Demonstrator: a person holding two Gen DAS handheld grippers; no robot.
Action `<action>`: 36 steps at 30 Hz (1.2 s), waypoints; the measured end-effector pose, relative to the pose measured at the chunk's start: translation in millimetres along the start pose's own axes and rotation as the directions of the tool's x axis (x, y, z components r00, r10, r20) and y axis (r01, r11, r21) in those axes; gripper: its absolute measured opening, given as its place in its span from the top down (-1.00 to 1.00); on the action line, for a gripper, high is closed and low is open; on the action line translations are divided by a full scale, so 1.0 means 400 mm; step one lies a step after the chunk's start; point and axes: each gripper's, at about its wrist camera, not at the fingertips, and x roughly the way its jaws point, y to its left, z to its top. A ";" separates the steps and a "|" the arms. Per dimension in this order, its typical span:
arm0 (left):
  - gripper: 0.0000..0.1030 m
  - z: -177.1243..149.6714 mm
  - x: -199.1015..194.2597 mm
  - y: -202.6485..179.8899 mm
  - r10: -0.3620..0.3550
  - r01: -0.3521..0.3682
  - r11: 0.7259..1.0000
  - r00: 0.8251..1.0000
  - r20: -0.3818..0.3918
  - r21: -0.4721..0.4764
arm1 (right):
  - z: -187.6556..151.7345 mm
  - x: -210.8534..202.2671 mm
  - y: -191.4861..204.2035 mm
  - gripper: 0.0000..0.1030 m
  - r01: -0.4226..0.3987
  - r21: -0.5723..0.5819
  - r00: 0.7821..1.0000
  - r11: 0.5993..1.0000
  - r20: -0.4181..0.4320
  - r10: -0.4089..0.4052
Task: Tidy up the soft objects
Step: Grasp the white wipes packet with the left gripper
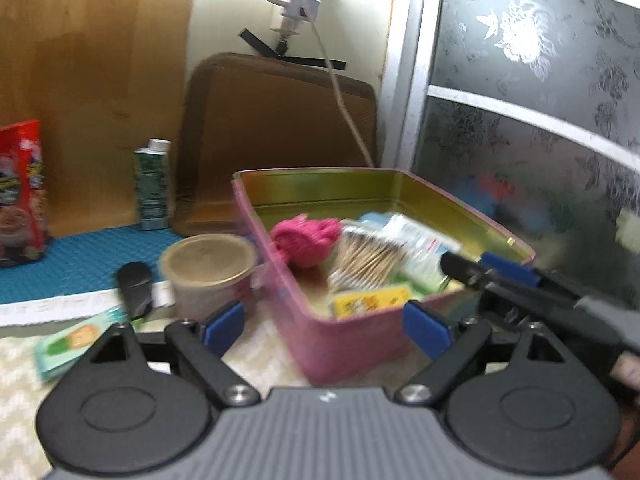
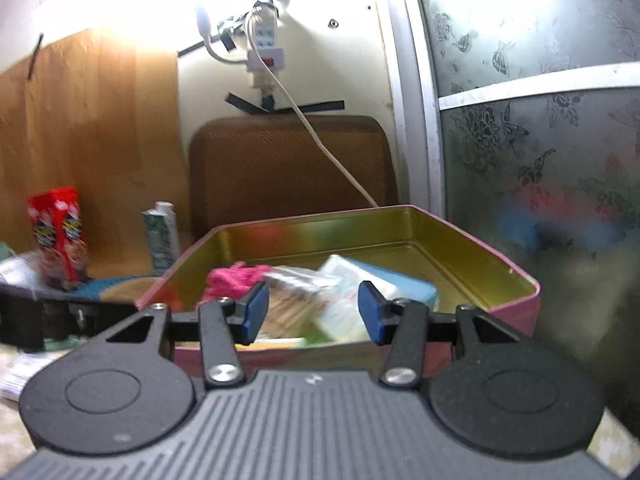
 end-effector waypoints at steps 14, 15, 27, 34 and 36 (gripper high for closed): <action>-0.82 -0.153 -0.091 0.192 0.239 -0.245 0.967 0.968 -0.081 -0.073 | -0.105 -0.062 0.180 -0.01 -0.196 0.053 0.969 0.979 -0.142 0.201; -0.82 -0.159 -0.090 0.206 0.253 -0.260 0.963 0.964 -0.086 -0.075 | -0.111 -0.059 0.195 -0.02 -0.209 0.049 0.964 0.977 -0.157 0.214; -0.85 -0.211 -0.122 0.364 0.365 -0.380 0.913 0.923 -0.120 -0.148 | -0.150 -0.020 0.326 -0.06 -0.331 -0.003 0.905 0.944 -0.285 0.317; -0.87 -0.213 -0.121 0.417 0.326 -0.345 0.911 0.938 -0.117 -0.227 | -0.145 0.017 0.375 -0.17 -0.368 -0.040 0.881 0.929 -0.336 0.335; -0.87 -0.214 -0.121 0.417 0.316 -0.334 0.915 0.942 -0.113 -0.225 | -0.145 0.036 0.387 -0.17 -0.370 -0.052 0.874 0.928 -0.358 0.329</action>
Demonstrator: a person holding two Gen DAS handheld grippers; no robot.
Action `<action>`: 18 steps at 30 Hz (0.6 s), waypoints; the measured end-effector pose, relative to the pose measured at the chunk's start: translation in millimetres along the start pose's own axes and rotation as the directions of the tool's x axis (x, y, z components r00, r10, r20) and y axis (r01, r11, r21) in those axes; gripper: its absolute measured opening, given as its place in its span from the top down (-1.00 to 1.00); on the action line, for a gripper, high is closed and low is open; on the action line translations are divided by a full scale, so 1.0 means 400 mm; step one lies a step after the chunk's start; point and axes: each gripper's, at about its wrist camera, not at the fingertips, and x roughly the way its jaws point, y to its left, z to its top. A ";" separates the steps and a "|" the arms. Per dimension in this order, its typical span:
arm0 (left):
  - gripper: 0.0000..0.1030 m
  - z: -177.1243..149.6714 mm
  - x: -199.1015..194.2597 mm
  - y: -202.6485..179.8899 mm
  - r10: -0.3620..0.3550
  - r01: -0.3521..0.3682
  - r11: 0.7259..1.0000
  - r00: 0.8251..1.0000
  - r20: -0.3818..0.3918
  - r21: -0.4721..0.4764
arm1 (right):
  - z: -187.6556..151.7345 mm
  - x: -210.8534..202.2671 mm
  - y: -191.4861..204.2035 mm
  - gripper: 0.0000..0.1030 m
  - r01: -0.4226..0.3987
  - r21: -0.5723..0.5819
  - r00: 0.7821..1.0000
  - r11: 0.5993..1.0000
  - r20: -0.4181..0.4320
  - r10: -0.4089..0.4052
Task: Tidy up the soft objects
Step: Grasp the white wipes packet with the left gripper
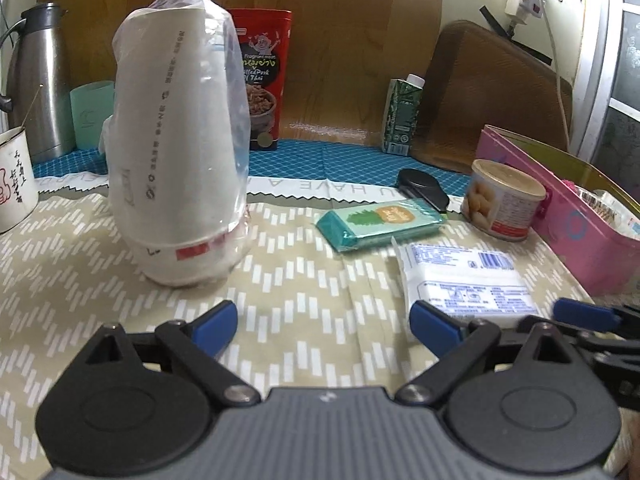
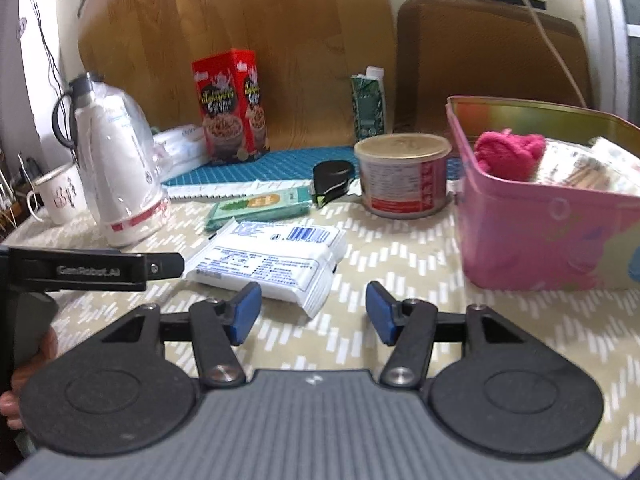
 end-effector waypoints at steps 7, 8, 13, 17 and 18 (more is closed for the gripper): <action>-0.87 -0.002 -0.006 0.004 -0.022 0.022 1.000 1.000 0.007 -0.015 | 0.000 0.032 0.036 0.66 -0.005 -0.088 1.000 0.996 -0.019 0.003; -0.87 -0.002 -0.007 0.006 -0.027 0.028 0.999 1.000 0.009 -0.018 | -0.004 0.030 0.041 0.80 0.000 -0.102 1.000 0.995 -0.015 -0.002; -0.87 -0.004 -0.013 0.014 -0.038 0.039 0.999 0.999 0.012 -0.032 | -0.020 0.002 0.037 0.85 -0.008 -0.098 1.000 0.995 -0.008 0.007; -0.88 -0.004 -0.013 0.007 -0.029 0.029 0.999 1.000 0.007 -0.020 | -0.043 -0.039 0.026 0.86 -0.025 -0.075 1.000 0.997 -0.009 0.024; -0.88 -0.004 -0.013 0.006 -0.026 0.026 1.000 1.000 0.006 -0.017 | -0.053 -0.053 0.023 0.86 -0.026 -0.077 1.000 0.997 -0.010 0.025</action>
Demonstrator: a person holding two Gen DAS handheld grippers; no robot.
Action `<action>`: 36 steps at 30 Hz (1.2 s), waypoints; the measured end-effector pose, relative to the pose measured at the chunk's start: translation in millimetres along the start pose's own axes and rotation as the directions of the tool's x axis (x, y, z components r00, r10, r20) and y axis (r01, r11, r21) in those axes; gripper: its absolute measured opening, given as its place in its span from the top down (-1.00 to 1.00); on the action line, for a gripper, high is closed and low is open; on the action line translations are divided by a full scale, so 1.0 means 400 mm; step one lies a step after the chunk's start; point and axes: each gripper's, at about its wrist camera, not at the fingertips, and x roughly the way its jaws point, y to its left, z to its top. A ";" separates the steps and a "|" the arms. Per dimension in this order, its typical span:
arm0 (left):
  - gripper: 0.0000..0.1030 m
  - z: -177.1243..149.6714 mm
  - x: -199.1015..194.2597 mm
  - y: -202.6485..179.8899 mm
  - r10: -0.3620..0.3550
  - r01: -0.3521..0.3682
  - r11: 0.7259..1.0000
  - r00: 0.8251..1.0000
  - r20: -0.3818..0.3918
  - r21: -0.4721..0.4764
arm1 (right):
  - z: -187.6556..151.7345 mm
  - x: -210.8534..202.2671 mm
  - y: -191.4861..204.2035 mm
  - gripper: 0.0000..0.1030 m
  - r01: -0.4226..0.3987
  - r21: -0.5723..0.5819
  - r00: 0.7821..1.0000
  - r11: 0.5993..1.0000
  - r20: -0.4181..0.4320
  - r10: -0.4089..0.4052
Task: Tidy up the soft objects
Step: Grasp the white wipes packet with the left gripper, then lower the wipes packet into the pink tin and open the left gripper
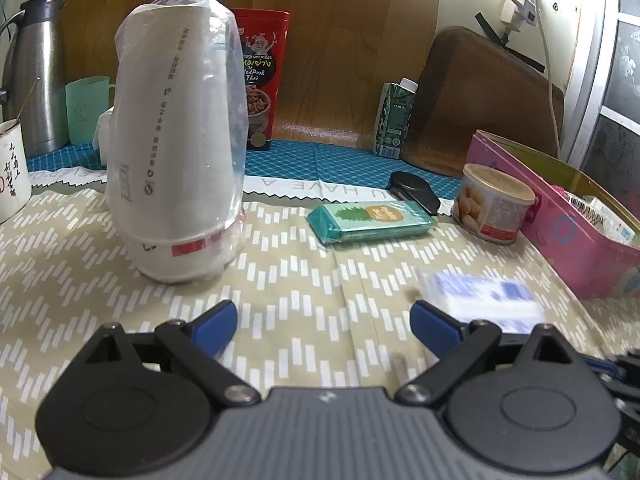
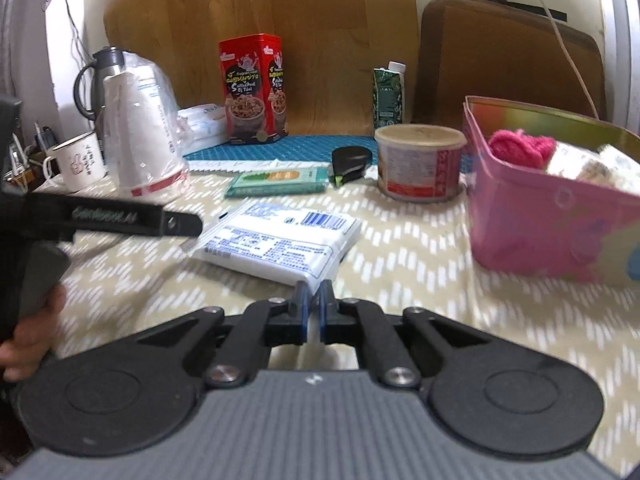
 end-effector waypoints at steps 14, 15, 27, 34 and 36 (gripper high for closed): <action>-0.88 -0.003 -0.025 -0.023 -0.071 0.071 0.998 0.996 -0.048 -0.003 | -0.115 -0.157 -0.020 -0.02 -0.008 -0.054 0.998 0.999 0.059 0.011; -0.88 -0.003 -0.034 -0.029 -0.096 0.095 0.995 0.994 -0.052 -0.006 | -0.116 -0.162 -0.021 -0.18 -0.007 -0.059 0.997 0.998 0.074 0.011; -0.88 -0.019 -0.064 -0.149 -0.291 0.303 0.951 0.944 -0.155 0.057 | -0.095 -0.118 -0.045 -0.37 -0.064 -0.057 0.995 0.996 0.076 0.069; -0.08 -0.048 -0.046 -0.217 -0.305 0.335 0.932 0.931 -0.199 0.138 | -0.102 -0.102 -0.031 -0.25 -0.082 -0.069 0.994 0.994 0.073 0.087; -0.05 -0.038 -0.042 -0.223 -0.306 0.334 0.935 0.931 -0.201 0.123 | -0.102 -0.098 -0.018 0.04 -0.063 -0.086 0.994 0.994 0.079 0.069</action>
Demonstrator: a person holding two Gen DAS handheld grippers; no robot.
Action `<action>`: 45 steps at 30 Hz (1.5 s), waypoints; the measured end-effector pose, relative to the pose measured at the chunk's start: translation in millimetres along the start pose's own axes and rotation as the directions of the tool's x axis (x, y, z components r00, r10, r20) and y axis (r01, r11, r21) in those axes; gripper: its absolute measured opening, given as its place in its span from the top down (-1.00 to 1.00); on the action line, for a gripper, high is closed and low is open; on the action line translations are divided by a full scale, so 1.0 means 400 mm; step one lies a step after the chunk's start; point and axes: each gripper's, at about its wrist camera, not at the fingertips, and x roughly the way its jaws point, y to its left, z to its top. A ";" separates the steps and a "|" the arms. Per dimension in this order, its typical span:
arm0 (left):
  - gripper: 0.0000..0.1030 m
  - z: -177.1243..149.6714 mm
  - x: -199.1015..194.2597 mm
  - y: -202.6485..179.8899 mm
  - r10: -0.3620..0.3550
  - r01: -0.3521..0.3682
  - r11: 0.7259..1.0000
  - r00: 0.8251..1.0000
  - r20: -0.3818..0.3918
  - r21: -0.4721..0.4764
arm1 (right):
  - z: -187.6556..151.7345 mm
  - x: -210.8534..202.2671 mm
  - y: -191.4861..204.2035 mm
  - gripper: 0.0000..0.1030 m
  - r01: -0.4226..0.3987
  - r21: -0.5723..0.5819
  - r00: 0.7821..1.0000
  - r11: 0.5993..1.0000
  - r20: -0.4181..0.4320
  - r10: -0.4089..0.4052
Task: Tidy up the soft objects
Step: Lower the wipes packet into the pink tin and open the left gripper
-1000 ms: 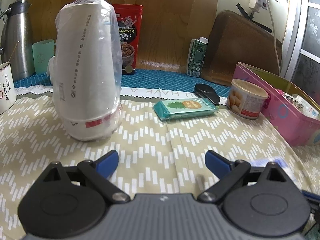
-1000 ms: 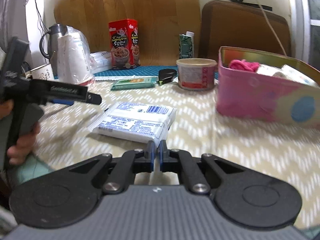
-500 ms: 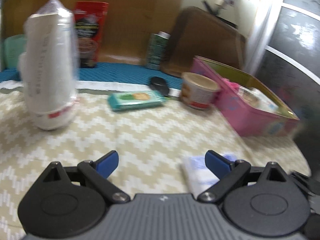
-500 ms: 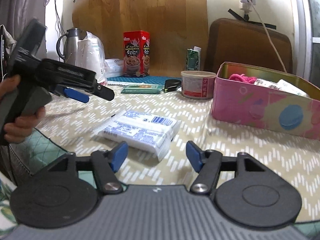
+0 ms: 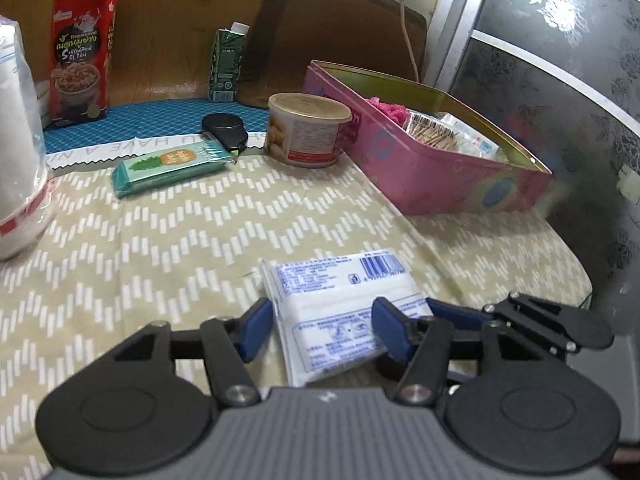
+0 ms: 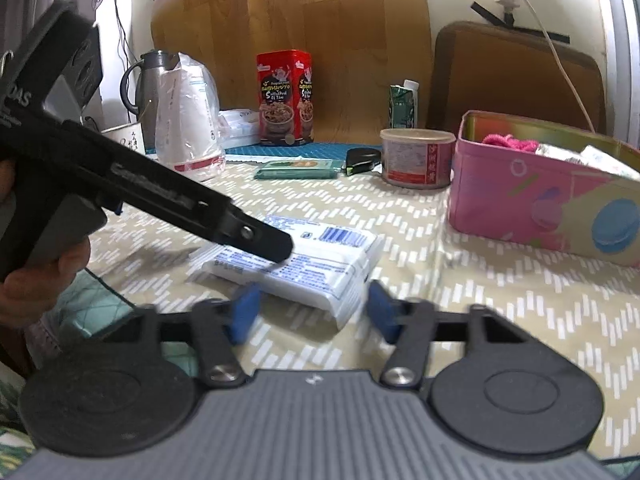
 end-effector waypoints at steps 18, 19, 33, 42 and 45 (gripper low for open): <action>-0.12 0.327 0.143 -0.248 -0.147 0.136 0.982 0.986 0.080 0.129 | 0.130 -0.110 -0.209 0.14 0.268 0.095 0.928 0.959 0.241 -0.284; -0.12 0.346 0.172 -0.261 -0.146 0.138 0.982 0.988 0.058 0.127 | 0.136 -0.109 -0.238 0.14 0.271 0.117 0.929 0.955 0.229 -0.292; -0.67 0.488 0.500 -0.314 -0.060 0.060 0.998 0.983 -0.174 -0.003 | 0.251 0.020 -0.572 0.32 0.229 0.304 0.973 0.925 -0.096 -0.209; -0.89 0.513 0.487 -0.375 0.014 -0.014 1.000 0.999 -0.030 -0.017 | 0.275 0.088 -0.609 0.14 0.456 0.155 0.890 0.876 -0.108 -0.444; -0.91 0.496 0.422 -0.365 -0.035 0.036 0.999 0.999 0.030 -0.009 | 0.260 0.046 -0.579 -0.03 0.443 0.143 0.896 0.885 -0.049 -0.441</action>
